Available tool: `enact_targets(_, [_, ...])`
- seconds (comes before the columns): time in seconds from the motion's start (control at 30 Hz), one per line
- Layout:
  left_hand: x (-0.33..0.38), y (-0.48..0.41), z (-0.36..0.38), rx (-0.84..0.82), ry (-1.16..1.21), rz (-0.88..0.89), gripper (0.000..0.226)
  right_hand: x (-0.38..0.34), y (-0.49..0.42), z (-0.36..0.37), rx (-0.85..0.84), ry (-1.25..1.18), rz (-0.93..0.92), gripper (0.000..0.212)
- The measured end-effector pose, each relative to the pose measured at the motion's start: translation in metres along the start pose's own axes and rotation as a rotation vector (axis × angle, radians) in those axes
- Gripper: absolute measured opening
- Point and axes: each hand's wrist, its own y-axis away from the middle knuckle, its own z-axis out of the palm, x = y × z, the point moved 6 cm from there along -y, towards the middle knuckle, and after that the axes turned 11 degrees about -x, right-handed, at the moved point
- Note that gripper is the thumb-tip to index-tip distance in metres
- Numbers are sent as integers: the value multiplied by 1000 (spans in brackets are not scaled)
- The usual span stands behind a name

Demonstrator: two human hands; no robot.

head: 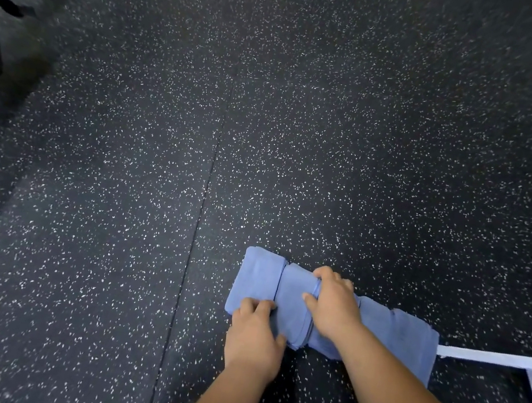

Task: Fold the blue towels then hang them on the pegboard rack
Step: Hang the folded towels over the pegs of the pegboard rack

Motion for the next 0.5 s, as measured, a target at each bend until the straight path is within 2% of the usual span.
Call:
enact_targets(0.27, [17,17,7,36,79,-23,59,4,42,0,16,-395,-59,45])
enact_targets(0.37, [35,36,-1,102,71,52,48,4,71,-8,47,-535,-70,46])
enact_targets(0.5, [64,69,-4,47,103,197,40,3,118,-34,117,-640,-68,43])
